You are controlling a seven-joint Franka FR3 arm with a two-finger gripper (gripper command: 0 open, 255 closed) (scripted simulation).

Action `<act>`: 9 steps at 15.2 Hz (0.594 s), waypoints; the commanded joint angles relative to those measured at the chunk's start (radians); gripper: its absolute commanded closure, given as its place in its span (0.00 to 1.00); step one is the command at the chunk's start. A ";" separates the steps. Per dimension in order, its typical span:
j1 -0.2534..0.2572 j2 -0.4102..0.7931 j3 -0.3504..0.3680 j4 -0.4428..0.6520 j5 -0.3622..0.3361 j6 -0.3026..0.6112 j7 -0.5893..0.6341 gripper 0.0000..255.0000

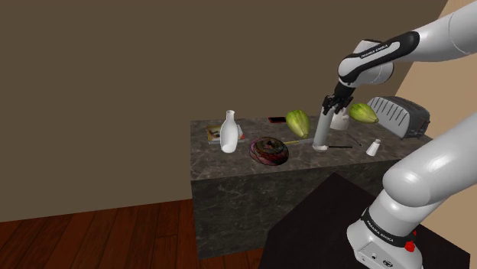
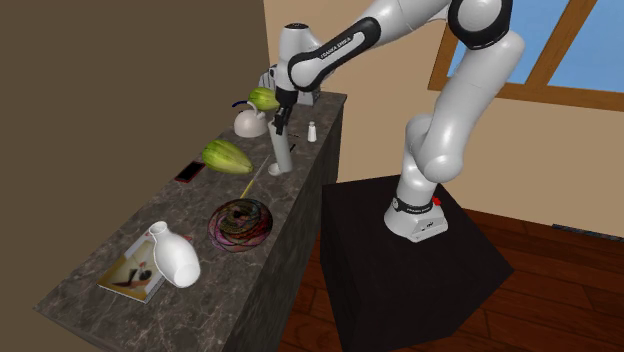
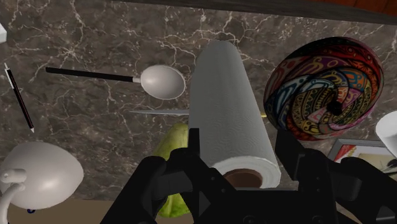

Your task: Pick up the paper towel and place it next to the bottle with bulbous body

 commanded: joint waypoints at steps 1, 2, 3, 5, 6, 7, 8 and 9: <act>-0.002 -0.017 0.006 0.016 -0.006 -0.033 0.007 1.00; -0.003 -0.024 0.008 0.025 -0.008 -0.048 0.009 1.00; -0.003 -0.030 0.010 0.033 -0.010 -0.062 0.011 1.00; -0.004 -0.042 0.014 0.051 -0.013 -0.091 0.014 1.00; -0.005 -0.047 0.016 0.060 -0.014 -0.106 0.016 1.00; -0.005 -0.053 0.019 0.069 -0.015 -0.120 0.018 1.00; -0.005 -0.058 0.021 0.078 -0.016 -0.134 0.019 1.00; -0.005 -0.062 0.022 0.088 -0.017 -0.149 0.020 1.00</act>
